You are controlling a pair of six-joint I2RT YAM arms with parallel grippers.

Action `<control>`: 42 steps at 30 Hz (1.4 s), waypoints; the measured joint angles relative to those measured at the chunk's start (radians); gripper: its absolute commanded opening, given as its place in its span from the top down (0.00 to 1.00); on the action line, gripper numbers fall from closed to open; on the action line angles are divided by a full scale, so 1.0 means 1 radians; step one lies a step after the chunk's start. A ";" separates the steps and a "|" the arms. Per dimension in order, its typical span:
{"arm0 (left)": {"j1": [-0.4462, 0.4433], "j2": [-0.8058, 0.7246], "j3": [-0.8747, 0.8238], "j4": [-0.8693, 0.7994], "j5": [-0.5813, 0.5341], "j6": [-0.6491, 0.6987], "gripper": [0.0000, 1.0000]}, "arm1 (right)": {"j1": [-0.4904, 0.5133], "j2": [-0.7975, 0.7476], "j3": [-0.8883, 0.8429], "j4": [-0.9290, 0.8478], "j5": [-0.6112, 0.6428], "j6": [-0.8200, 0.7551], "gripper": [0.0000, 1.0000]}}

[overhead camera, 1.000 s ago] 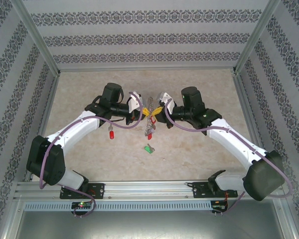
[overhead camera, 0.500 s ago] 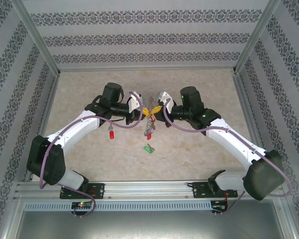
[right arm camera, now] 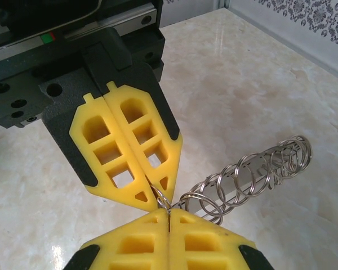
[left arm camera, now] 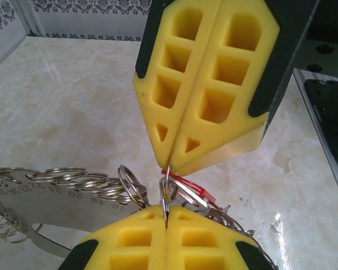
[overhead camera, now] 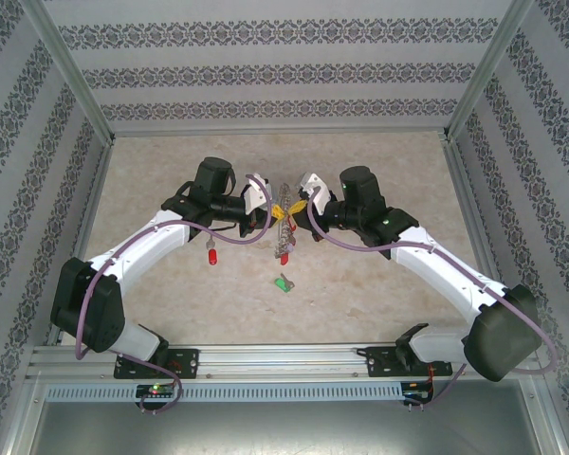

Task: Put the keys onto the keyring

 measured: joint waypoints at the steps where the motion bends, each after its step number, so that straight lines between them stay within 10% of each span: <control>1: 0.000 0.000 0.000 0.001 0.000 0.000 1.00 | 0.000 0.000 0.000 0.000 0.002 0.005 1.00; 42: -0.019 0.000 -0.059 0.147 -0.089 -0.017 1.00 | -0.025 0.042 0.030 -0.065 0.066 0.127 1.00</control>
